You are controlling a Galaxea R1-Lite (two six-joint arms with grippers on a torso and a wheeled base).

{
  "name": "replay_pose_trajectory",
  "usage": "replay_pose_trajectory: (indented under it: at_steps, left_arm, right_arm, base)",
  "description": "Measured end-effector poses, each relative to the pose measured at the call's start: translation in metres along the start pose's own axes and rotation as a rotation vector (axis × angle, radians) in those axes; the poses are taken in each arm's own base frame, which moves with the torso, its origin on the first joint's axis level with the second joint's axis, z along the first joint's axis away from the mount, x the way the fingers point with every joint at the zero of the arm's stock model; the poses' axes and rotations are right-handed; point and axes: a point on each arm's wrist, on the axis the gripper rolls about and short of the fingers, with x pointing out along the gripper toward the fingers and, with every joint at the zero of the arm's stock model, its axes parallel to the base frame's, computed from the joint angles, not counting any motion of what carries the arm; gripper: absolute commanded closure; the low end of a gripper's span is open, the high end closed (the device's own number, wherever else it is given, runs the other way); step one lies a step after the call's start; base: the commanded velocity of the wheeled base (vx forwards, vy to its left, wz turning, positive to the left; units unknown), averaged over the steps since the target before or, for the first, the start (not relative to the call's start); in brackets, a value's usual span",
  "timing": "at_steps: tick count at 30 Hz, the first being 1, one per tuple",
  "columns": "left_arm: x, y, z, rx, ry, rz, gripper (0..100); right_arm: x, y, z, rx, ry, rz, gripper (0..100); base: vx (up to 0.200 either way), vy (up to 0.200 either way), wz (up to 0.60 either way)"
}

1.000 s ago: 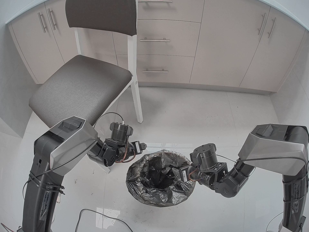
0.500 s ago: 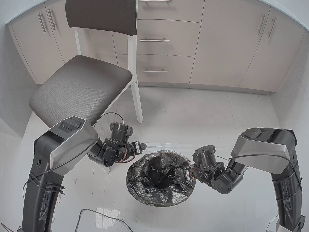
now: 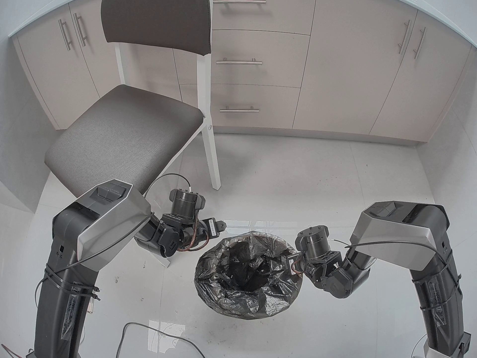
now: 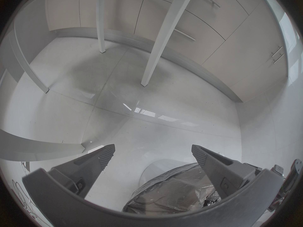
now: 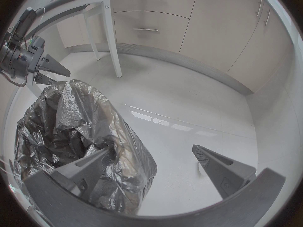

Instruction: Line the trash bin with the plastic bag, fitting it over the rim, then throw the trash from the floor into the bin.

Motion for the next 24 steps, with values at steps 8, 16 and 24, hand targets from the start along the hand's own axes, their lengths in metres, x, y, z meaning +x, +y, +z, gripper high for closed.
replay_pose_trajectory:
  at_steps: [8,16,24]
  left_arm:
    - [0.000,0.000,0.000,0.000,0.000,0.001,0]
    - [0.000,0.000,0.000,0.000,0.000,0.001,0]
    - [0.000,0.000,0.000,0.000,0.000,0.001,0]
  right_arm:
    - [0.005,-0.006,0.005,0.015,-0.018,-0.078,0]
    - [0.008,-0.008,0.011,0.028,-0.039,-0.149,0]
    - [0.008,-0.010,0.016,0.041,-0.054,-0.163,0]
  base:
    - [0.000,0.000,0.00]
    - [0.000,0.000,0.00]
    - [0.000,0.000,0.00]
